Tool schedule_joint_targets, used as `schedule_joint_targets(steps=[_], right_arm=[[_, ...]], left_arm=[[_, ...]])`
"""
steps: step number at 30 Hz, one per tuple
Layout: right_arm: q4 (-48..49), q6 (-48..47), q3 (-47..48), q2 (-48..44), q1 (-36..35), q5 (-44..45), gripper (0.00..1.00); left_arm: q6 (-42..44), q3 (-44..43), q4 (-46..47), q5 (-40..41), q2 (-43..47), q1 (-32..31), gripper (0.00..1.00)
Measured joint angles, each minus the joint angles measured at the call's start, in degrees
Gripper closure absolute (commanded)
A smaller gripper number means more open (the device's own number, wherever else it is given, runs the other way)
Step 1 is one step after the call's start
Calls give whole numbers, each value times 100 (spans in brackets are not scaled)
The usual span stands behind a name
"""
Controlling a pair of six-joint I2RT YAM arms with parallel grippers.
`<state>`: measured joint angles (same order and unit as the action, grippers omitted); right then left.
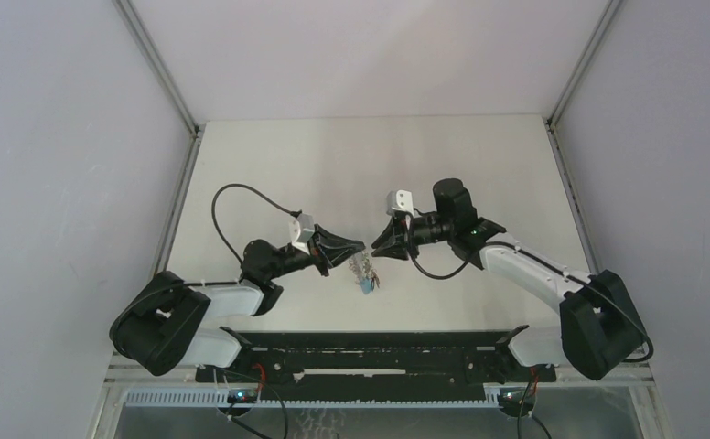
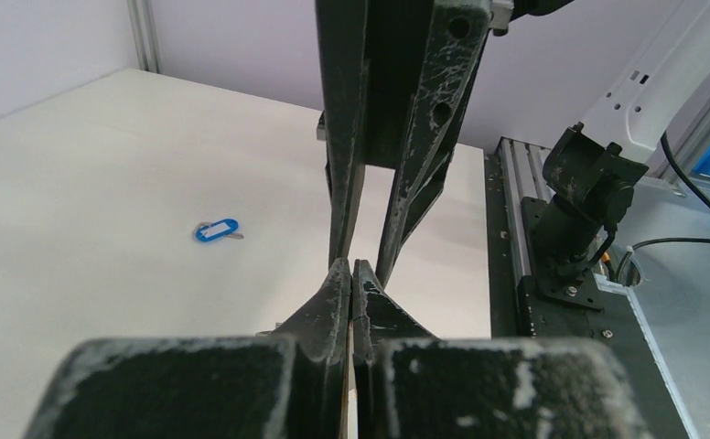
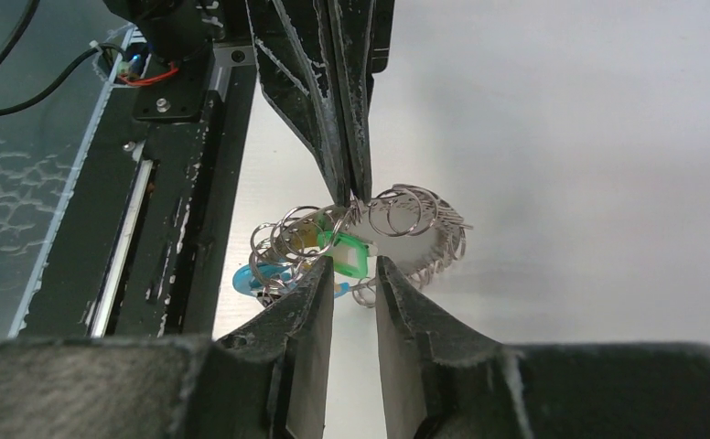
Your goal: Put the keys on the keyring
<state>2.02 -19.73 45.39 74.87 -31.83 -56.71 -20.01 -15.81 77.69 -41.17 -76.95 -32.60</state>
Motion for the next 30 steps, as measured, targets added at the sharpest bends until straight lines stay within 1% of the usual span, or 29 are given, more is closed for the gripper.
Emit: schedule_joint_targets(steps=[7,18,25,30], right_arm=[[223,87,94,308,0,-350,77],[490,201,164,433,0,-649,77],[503,216,256,522,-4,-728,82],[474,210,306,605,-15,-800,83]], left_arm=[[-2,0,42,-109,0,2,100],[-42,0,63,-267,-33,0,100],[-42,0,66,-280,-33,0,100],[-42,0,66,-280,-33,0,100]])
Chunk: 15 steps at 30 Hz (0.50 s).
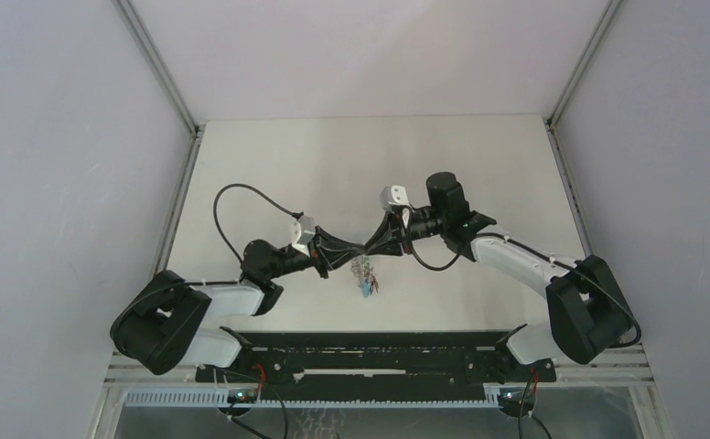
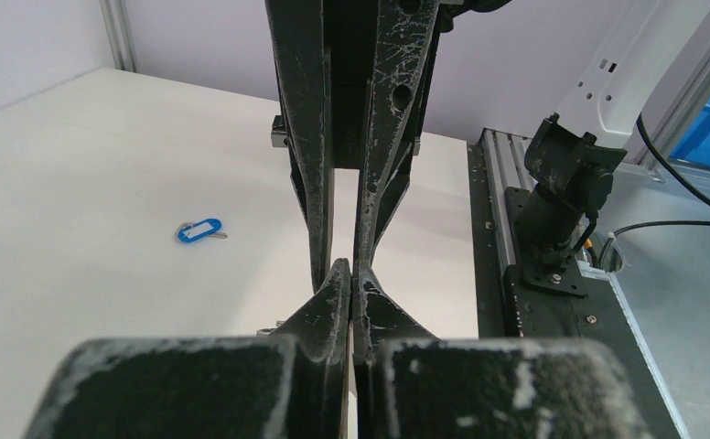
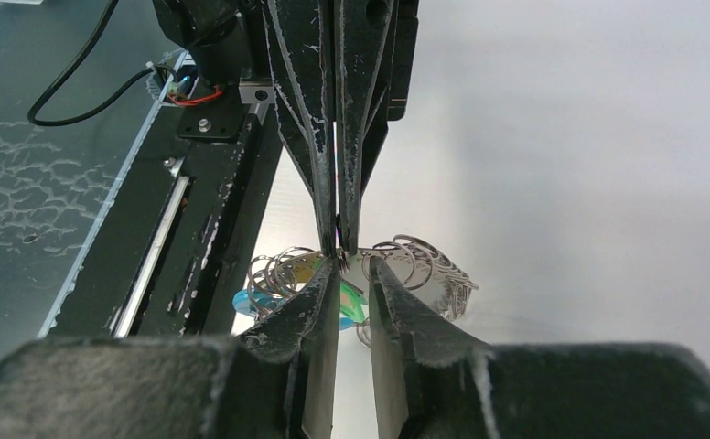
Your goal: Put the keys on the keyring
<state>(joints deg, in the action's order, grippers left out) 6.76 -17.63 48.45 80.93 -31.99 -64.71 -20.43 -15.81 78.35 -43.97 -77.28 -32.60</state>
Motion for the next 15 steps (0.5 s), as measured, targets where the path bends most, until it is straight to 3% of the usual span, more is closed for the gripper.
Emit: schedule_joint_targets(steps=[4,7,12,15], right_arm=[[-42,-11,24,33,-20,-39,89],[-133,-33,103,87,-31,-98,100],[-494,-129,267,140,-35,-138,100],[-1080,-348,525,140,-68,31,100]], left_arm=[[-2,0,0,0,0,0,100],[0,0,11,11,0,4,100],[-2,0,17,24,-2,17,99],[-7,-2,76,24,-28,44,91]])
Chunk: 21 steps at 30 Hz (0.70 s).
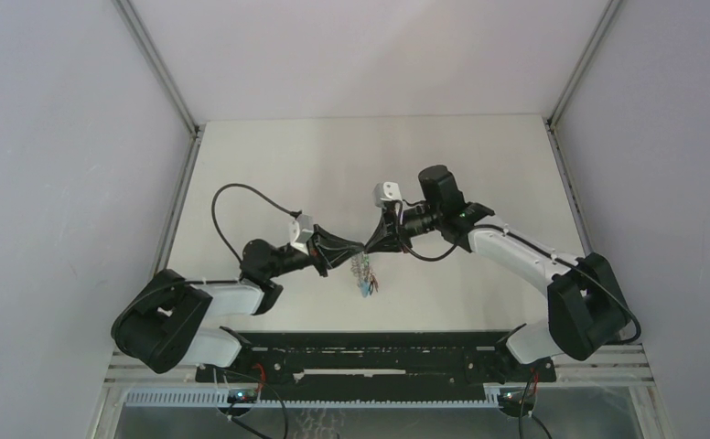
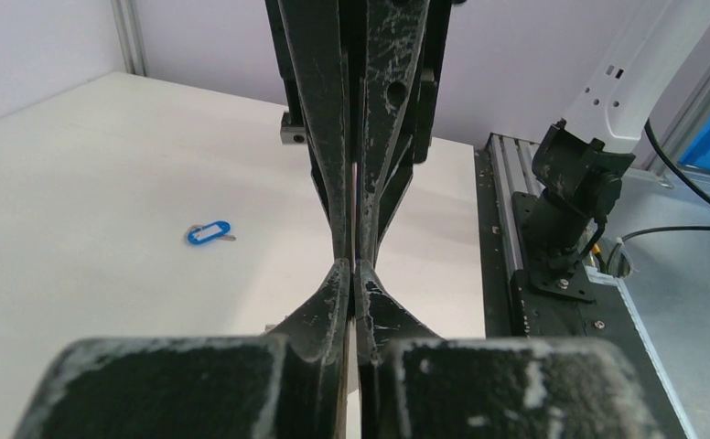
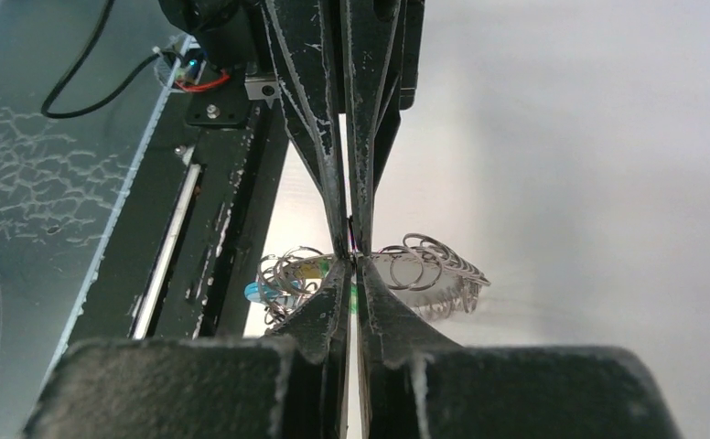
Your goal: Put the keys on the keyring
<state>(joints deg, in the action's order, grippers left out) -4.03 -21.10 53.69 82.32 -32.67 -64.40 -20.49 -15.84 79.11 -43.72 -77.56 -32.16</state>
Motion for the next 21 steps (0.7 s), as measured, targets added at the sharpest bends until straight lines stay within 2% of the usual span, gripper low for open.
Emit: schedule_joint_targets(steps=[3,11,21], right_arm=[[-739,-289,341,-2,-44,339,100],[-2927,-1029,1547,9,-374,1620,100],[-4603,-1495,2782,645,-1038,2964,100]], left_arm=[[-44,0,42,-31,-50,72,86],[-151,-20,46,-295,-181,214,83],[-81,-96,-376,-516,-197,214,80]])
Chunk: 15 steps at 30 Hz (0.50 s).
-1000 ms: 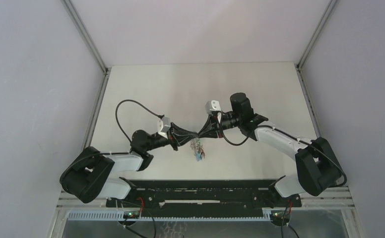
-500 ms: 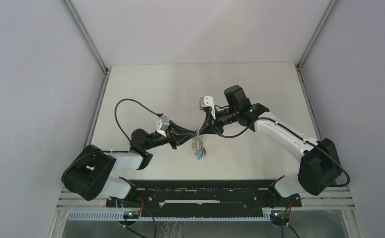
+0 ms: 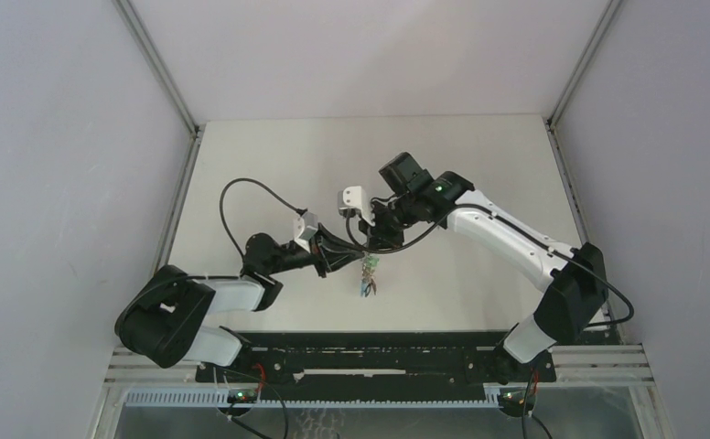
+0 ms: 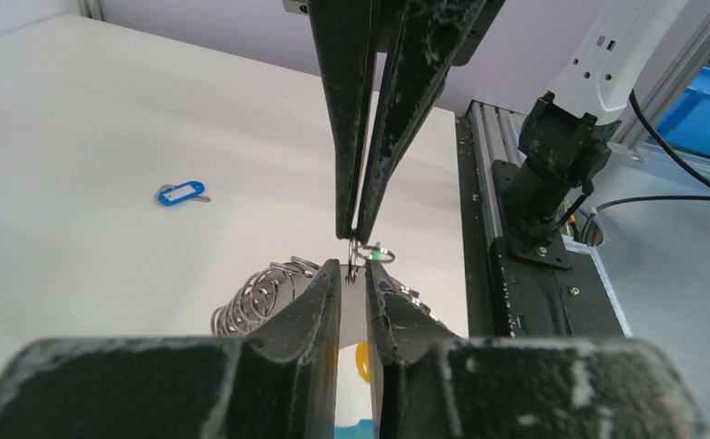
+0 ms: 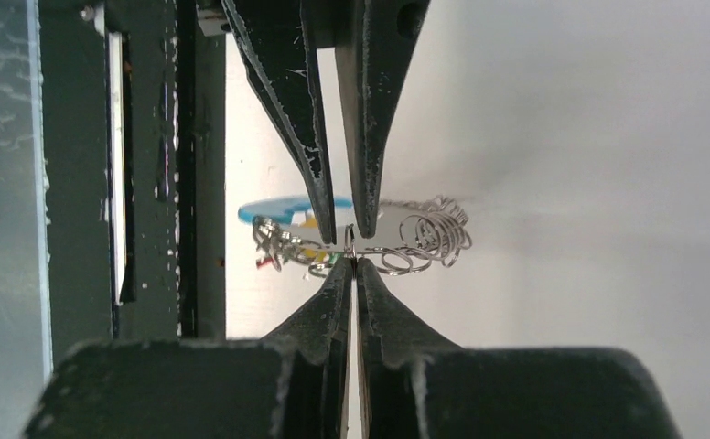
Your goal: Put the keys on the keyring
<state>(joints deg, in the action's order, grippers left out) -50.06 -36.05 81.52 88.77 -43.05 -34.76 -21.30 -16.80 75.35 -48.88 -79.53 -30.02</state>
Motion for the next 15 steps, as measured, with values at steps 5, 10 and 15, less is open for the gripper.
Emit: schedule_joint_targets(steps=[5,10,15], right_arm=[[-485,-116,402,258,-170,321,100],[-861,-240,660,402,-273,562,100],[-1141,-348,929,560,-339,662,100]], left_arm=[[85,-87,-184,-94,0,0,80],[160,-199,-339,-151,-55,-44,80],[326,-280,-590,-201,-111,-118,80]])
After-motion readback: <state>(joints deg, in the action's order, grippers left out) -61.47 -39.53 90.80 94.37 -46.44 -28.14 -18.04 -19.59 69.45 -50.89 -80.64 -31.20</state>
